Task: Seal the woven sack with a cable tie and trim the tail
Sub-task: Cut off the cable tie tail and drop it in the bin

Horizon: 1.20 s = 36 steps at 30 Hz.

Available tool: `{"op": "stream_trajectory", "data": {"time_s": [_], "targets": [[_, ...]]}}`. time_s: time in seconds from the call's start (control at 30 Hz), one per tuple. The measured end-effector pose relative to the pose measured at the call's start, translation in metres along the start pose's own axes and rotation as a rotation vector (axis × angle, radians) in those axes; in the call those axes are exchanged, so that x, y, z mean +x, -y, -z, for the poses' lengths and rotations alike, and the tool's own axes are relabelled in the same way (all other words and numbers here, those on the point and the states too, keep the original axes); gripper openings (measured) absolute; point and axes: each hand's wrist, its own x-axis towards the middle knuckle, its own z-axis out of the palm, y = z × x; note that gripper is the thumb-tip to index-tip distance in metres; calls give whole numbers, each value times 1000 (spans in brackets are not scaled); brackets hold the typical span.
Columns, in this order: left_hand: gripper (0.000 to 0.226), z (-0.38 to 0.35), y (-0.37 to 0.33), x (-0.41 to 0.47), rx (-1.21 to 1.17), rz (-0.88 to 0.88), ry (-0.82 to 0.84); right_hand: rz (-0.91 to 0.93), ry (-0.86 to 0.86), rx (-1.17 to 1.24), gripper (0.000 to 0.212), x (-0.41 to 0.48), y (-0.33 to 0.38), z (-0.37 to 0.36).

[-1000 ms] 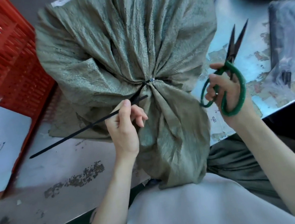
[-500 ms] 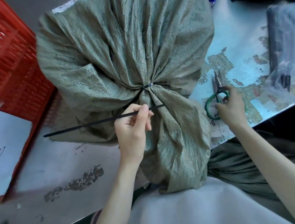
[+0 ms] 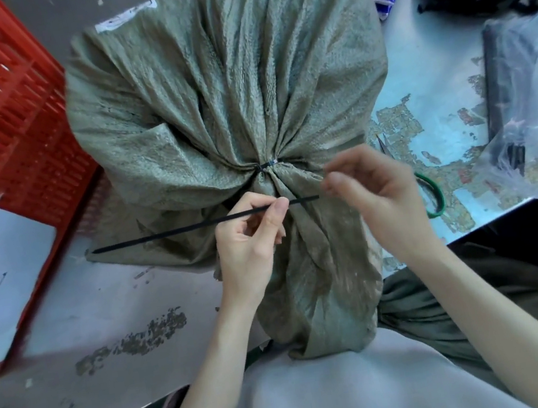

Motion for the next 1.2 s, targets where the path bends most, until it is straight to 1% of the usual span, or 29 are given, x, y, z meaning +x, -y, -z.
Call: {"op": "stream_trajectory", "data": {"time_s": [0.07,0.17,0.27,0.33,0.4,0.5,0.6,0.77,0.9,1.0,1.1,1.2], "targets": [[18,2,-3,-1,-32,-7,-20,10,75,7,3,-2,6,-10],[18,8,-4,-1,-59,-13,-69,19,130,9,1,-1,9,-23],[20,16,-4,-5,-65,-24,-103,32,204,-43,2,-1,9,-32],[23,23,-4,-8,-83,-31,-158,46,252,-80,5,-1,11,-39],[25,33,-4,-10,-152,-12,-262,83,288,-136,11,-1,12,-46],[27,56,-1,-11,-342,58,-468,186,343,-277,20,-1,15,-60],[26,89,7,-16,-467,92,-624,280,336,-367,24,3,17,-74],[23,130,19,-40,-476,97,-779,316,316,-421,21,11,26,-100],[22,153,26,-58,-433,123,-847,305,350,-420,21,10,31,-123],[21,172,33,-74,-447,123,-952,267,486,-387,20,2,32,-142],[25,194,38,-96,-467,114,-1078,251,646,-376,16,-9,30,-170],[30,217,42,-125,-462,96,-1173,197,872,-385,15,-21,26,-202]]}}
